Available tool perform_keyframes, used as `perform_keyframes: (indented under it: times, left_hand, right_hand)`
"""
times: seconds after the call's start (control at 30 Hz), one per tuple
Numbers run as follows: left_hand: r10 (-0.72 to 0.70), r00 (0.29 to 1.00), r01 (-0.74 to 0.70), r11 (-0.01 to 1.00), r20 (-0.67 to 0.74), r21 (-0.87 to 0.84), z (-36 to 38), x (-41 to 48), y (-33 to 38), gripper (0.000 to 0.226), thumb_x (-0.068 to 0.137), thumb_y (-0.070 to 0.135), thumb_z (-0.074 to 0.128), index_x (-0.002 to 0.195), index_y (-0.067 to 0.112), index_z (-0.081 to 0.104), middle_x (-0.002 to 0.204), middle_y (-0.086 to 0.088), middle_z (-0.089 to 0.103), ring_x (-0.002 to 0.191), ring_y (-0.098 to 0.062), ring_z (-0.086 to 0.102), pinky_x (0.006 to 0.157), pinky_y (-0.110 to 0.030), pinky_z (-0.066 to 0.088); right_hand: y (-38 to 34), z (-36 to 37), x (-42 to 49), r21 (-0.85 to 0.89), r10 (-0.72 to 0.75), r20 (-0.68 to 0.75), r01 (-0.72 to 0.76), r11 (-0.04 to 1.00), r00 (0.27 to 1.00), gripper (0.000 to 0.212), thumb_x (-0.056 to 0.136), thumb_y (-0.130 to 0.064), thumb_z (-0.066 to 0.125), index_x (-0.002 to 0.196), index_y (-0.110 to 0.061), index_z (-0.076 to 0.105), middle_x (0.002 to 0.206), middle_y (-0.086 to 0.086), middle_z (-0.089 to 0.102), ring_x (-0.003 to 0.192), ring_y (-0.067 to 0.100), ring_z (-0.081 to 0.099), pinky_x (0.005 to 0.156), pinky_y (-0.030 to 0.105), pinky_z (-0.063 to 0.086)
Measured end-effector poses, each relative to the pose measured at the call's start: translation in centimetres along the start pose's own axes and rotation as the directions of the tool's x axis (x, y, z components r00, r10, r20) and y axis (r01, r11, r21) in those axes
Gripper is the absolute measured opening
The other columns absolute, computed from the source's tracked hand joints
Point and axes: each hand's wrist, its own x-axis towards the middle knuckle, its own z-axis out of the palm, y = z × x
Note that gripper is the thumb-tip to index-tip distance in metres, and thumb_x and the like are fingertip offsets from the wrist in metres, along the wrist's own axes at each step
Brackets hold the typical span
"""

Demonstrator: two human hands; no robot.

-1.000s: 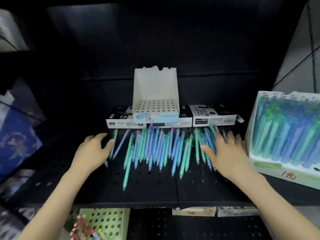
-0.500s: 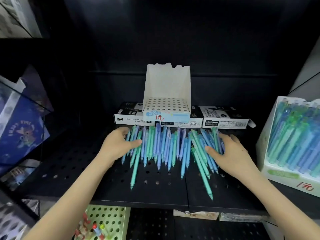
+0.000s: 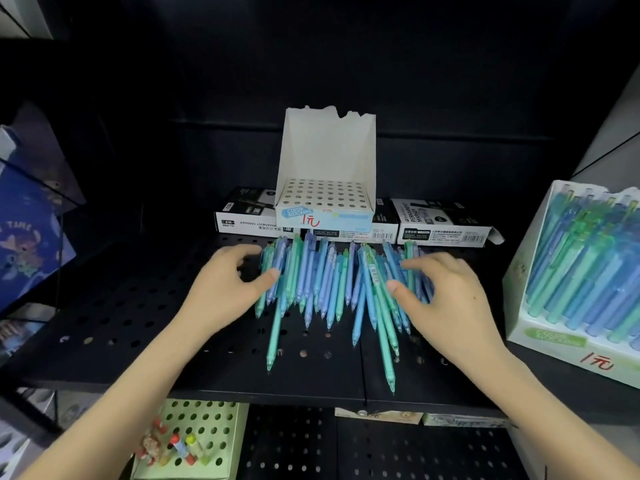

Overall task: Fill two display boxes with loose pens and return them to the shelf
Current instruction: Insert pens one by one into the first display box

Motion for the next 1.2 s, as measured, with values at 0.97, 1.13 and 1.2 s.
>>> perform_keyframes:
  times: [0.97,1.13,1.2]
  left_hand:
    - [-0.216,0.976,0.195,0.922,0.026,0.335,-0.2,-7.0,5.0,0.053,0.079,0.021,0.071,0.127,0.015,0.05,0.081,0.005,0.066,0.078,-0.009,0.059,0.065,-0.021,0.039]
    - [-0.374,0.924,0.352,0.915,0.084,0.196,-0.7,-8.2,5.5,0.032,0.082,0.018,0.066,0.112,0.012,0.057,0.084,-0.003,0.069,0.075,-0.019,0.067,0.071,-0.029,0.054]
    - [-0.407,0.896,0.397,0.914,0.176,0.09,-1.3,-8.6,5.5,0.016,0.083,0.012,0.062,0.097,0.005,0.062,0.08,-0.004,0.07,0.074,-0.019,0.069,0.077,-0.029,0.056]
  right_hand:
    - [-1.2,-3.5,-2.8,0.063,0.086,0.461,-0.129,0.99,0.883,0.05,0.081,-0.021,0.063,0.129,-0.017,0.046,0.071,0.002,0.063,0.066,0.013,0.059,0.067,0.029,0.05]
    - [0.4,-4.3,-2.4,0.261,0.116,0.515,-0.284,0.923,0.849,0.037,0.08,-0.018,0.067,0.115,-0.021,0.057,0.069,0.005,0.067,0.068,0.012,0.062,0.057,0.015,0.038]
    - [1.1,-4.4,-2.1,0.34,0.115,0.529,-0.334,0.879,0.841,0.032,0.079,-0.016,0.068,0.11,-0.02,0.06,0.066,0.005,0.064,0.057,0.012,0.058,0.054,0.02,0.038]
